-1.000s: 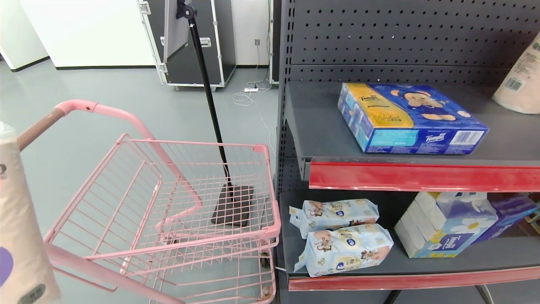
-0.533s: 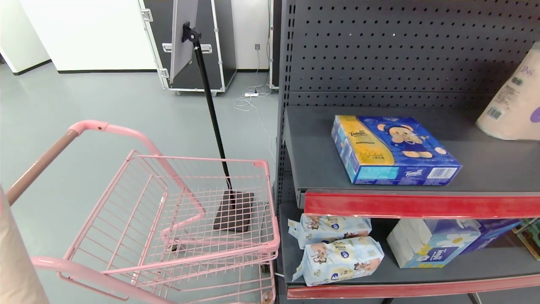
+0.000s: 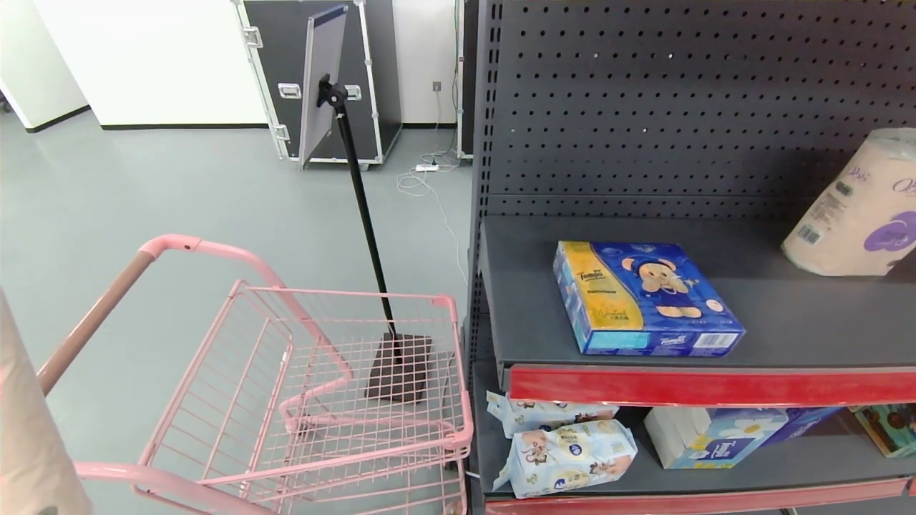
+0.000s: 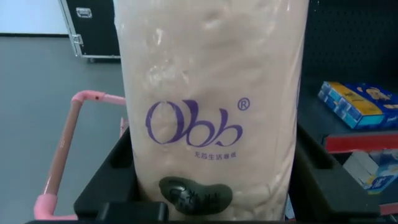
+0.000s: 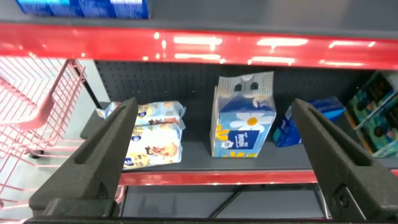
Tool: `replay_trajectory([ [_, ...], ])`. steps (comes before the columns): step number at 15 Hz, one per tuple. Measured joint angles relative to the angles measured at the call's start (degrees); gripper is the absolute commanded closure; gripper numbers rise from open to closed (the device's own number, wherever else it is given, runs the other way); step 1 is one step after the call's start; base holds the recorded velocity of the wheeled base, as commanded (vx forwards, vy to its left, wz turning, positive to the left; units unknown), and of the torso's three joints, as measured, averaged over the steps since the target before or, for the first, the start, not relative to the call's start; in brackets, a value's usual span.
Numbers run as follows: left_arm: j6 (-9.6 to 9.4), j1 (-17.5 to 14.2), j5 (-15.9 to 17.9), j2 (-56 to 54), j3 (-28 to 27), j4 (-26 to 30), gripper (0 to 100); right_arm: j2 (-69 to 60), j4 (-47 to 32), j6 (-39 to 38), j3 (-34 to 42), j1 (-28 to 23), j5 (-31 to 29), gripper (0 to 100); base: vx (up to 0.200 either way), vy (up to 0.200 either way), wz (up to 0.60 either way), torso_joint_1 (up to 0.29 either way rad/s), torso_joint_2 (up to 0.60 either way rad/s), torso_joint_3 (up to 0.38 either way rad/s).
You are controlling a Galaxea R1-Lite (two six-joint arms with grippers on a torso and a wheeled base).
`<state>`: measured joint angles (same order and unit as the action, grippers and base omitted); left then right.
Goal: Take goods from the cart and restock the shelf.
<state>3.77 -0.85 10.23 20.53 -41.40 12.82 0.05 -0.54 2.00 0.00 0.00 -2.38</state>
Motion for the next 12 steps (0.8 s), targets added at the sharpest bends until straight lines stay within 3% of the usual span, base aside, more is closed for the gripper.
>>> replay_trajectory([
  [3,-1.01,-0.1,-0.2,2.4,-0.4,-3.0,100,0.0,0.0,0.1,0.0,0.0,0.1,0,0.0,0.0,0.0,0.155,-0.39,-0.227],
  [5,-3.15,-0.1,-0.2,3.6,-0.5,-3.7,100,0.0,0.0,0.0,0.0,0.0,0.4,0,0.0,0.0,0.0,0.158,-0.37,-0.217],
  [12,-3.63,-0.2,0.3,3.9,0.9,-3.7,100,0.0,0.0,0.1,0.0,0.0,0.6,0,0.0,-0.2,0.0,0.02,-0.03,-0.018],
])
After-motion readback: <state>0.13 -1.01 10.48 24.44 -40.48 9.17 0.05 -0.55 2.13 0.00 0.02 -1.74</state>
